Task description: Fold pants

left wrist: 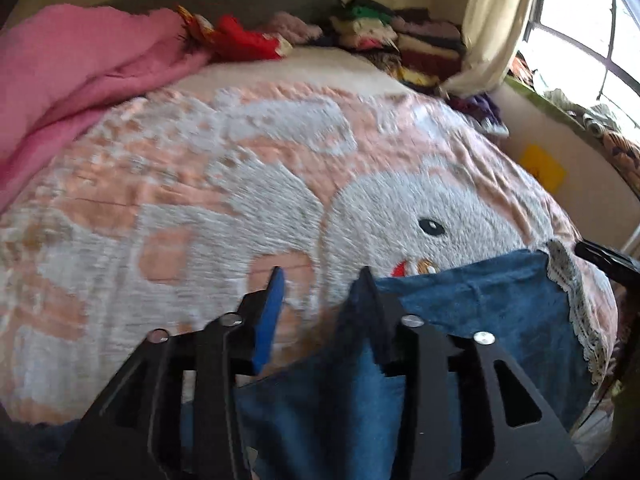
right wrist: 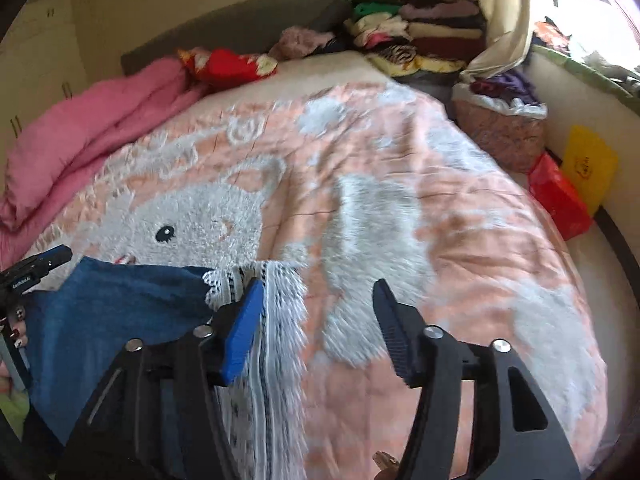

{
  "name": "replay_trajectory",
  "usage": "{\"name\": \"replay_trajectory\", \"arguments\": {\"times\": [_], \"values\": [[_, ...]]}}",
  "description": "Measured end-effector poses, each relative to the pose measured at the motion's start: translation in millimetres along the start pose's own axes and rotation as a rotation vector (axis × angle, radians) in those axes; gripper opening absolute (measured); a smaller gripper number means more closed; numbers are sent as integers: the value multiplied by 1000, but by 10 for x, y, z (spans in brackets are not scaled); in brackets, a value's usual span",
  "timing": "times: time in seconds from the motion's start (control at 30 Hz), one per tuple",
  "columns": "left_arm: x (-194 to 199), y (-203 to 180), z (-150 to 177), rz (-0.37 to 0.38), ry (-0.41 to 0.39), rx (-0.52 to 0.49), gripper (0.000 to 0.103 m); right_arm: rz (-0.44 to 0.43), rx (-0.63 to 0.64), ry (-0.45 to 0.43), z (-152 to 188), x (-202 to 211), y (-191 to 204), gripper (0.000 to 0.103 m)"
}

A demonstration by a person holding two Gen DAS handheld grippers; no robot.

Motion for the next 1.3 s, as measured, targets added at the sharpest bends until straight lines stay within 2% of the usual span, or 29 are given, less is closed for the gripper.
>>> {"name": "replay_trajectory", "arguments": {"times": [0.13, 0.23, 0.33, 0.43, 0.53, 0.57, 0.6, 0.63, 0.7, 0.8, 0.97, 1.0, 1.07, 1.1, 1.3], "values": [[345, 243, 48, -76, -51, 26, 42, -18, -25, 19, 250, 336, -14, 56], [561, 355, 221, -79, -52, 40, 45, -49, -36, 60, 526, 521, 10, 56], [657, 354, 492, -46, 12, 30, 48, -96, -71, 109, 805, 609, 52, 56], [597, 291, 790, -59, 115, -37, 53, -156, -109, 127, 987, 624, 140, 56], [473, 335, 978, -73, 204, -35, 60, -178, -137, 168, 1120, 498, 185, 56], [449, 354, 1021, -79, 217, -36, 60, -184, -140, 177, 1146, 471, 197, 53], [427, 368, 1051, -83, 222, -34, 61, -191, -134, 193, 1181, 419, 233, 37], [392, 384, 1068, -87, 232, -30, 61, -202, -121, 202, 1191, 398, 269, 26], [388, 413, 1074, -91, 233, -21, 61, -175, -93, 198, 1167, 458, 310, 16], [433, 493, 1060, -108, 222, 8, 62, -165, -65, 173, 1102, 617, 354, 15], [413, 500, 1056, -108, 222, 17, 62, -99, -58, 237, 1278, 450, 310, 29], [416, 499, 1055, -106, 219, 18, 62, -103, -68, 227, 1280, 450, 307, 30], [447, 509, 1051, -93, 209, 30, 62, -93, -72, 213, 1248, 504, 287, 42], [464, 519, 1045, -91, 207, 34, 62, -72, -68, 201, 1223, 563, 266, 51], [722, 606, 964, -112, 153, 56, 65, -6, -33, 83, 1004, 908, 242, 65]]}}
Point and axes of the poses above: each gripper's, at about its wrist camera, not at the fingertips, and x roughly against the way its jaws point, y to its left, z to its underside, the point moved 7 cm from there along -x, roughly the way its jaws point, and after that the axes turned 11 degrees about -z, right-handed, at the moved point
